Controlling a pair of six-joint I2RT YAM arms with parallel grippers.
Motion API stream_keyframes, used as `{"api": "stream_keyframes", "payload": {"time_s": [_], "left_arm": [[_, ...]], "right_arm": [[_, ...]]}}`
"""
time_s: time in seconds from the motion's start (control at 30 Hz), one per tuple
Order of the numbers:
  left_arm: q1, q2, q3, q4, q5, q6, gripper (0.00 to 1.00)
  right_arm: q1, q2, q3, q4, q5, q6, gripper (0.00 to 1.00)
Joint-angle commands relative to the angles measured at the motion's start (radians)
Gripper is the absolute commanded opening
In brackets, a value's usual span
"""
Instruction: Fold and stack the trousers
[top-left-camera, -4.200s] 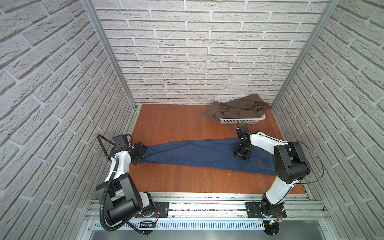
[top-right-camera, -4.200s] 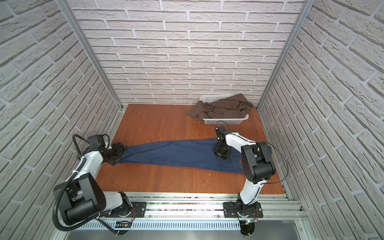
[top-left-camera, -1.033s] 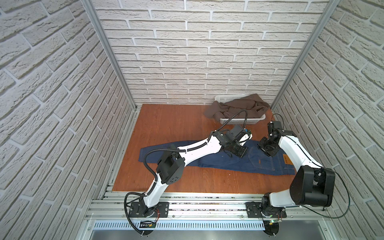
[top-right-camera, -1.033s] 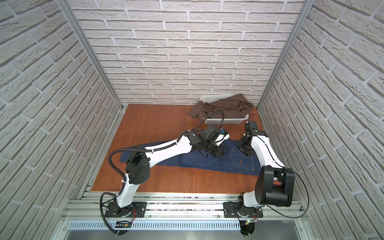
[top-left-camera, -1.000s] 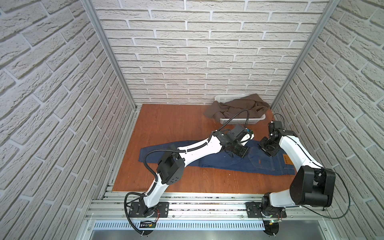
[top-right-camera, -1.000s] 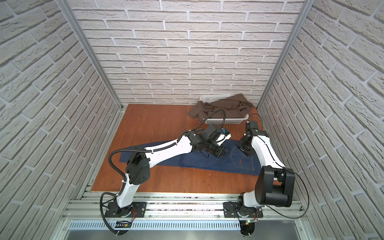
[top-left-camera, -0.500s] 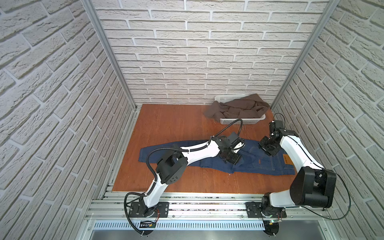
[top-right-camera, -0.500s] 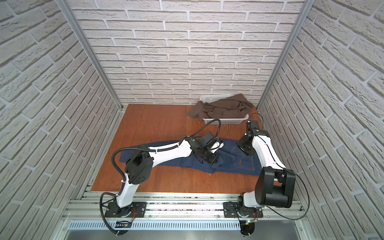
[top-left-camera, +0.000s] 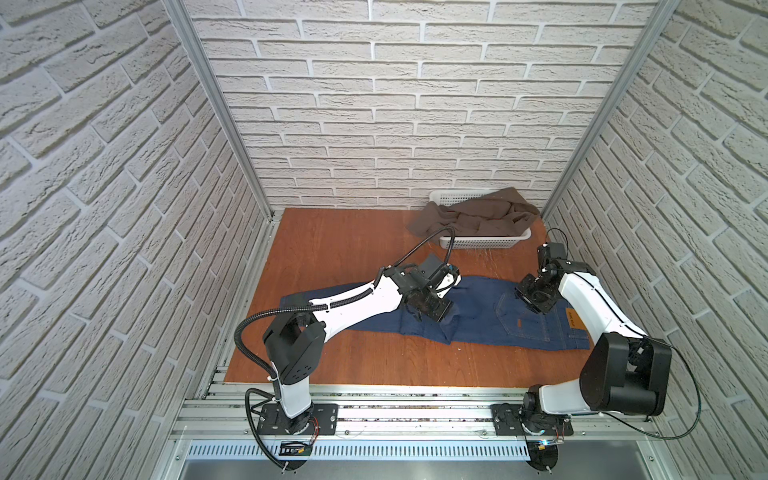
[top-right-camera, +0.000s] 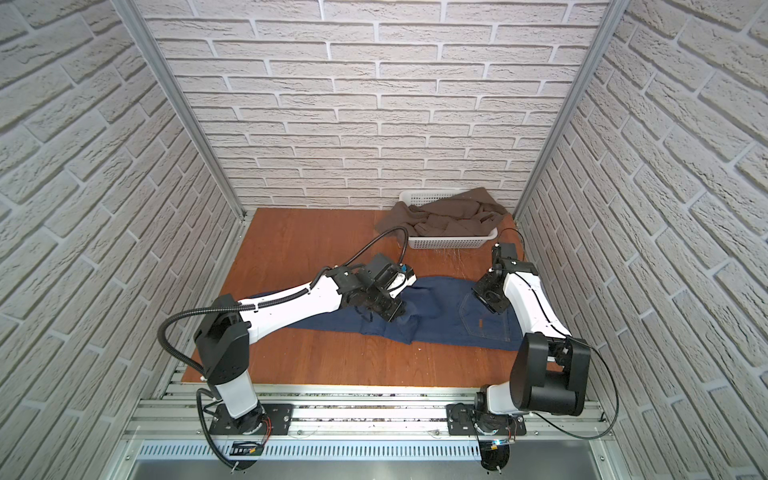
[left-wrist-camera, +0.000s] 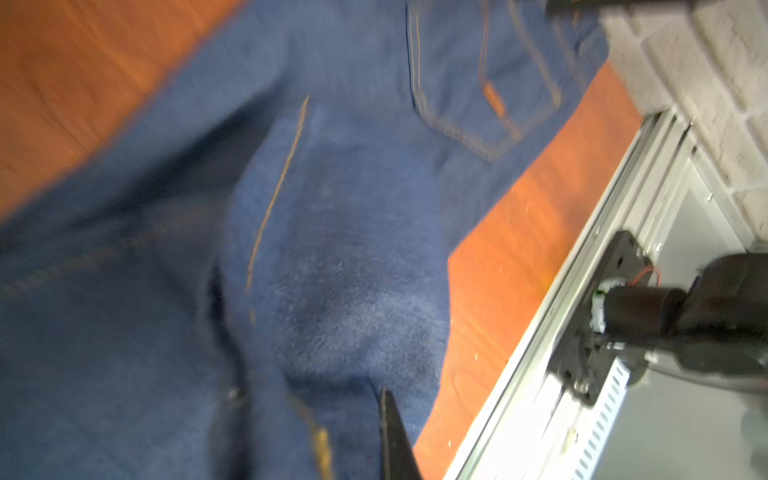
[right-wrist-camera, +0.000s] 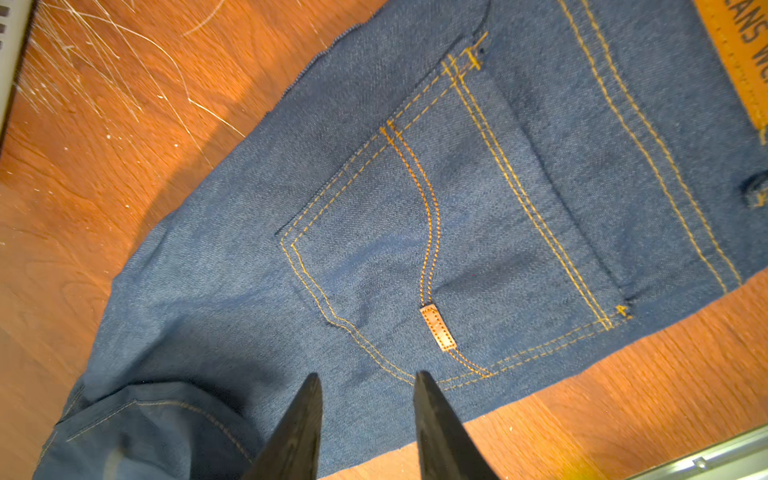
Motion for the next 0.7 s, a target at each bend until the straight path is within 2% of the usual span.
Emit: {"api": "stream_keyframes", "payload": {"time_s": [0.0,0.17,0.23,0.3,0.4,0.5,0.57,0.67], "left_arm": [[-0.023,-0.008,-0.061,-0.054,0.079,0.053,0.14],[-0.094,0.040,-0.064,-0.055,0.167,0.063,0.32],[-0.119,0.062,-0.049,-0.076,0.197,0.077,0.43],[-0.135,0.066,-0.040,-0.098,0.214,0.091,0.59],[-0.134,0.041,-0.037,-0.110,0.178,0.096,0.80],[-0.109,0.003,-0.019,-0.114,0.133,0.080,0.89],[-0.076,-0.033,-0.016,-0.091,0.091,0.045,0.90],[0.027,-0.089,-0.055,-0.003,0.068,-0.061,0.90]], "right_arm": [[-0.003,0.002,-0.021,0.024,-0.006,-0.010,0.39],[-0.002,0.015,-0.035,0.040,-0.018,-0.008,0.39],[-0.002,0.017,-0.039,0.042,-0.019,-0.009,0.39],[-0.002,0.016,-0.043,0.042,-0.017,-0.014,0.39],[-0.002,0.013,-0.045,0.039,-0.016,-0.019,0.39],[-0.002,0.007,-0.040,0.035,-0.012,-0.021,0.39],[-0.002,0.002,-0.039,0.033,-0.013,-0.020,0.39],[-0.002,-0.004,-0.036,0.031,-0.015,-0.020,0.39]]}}
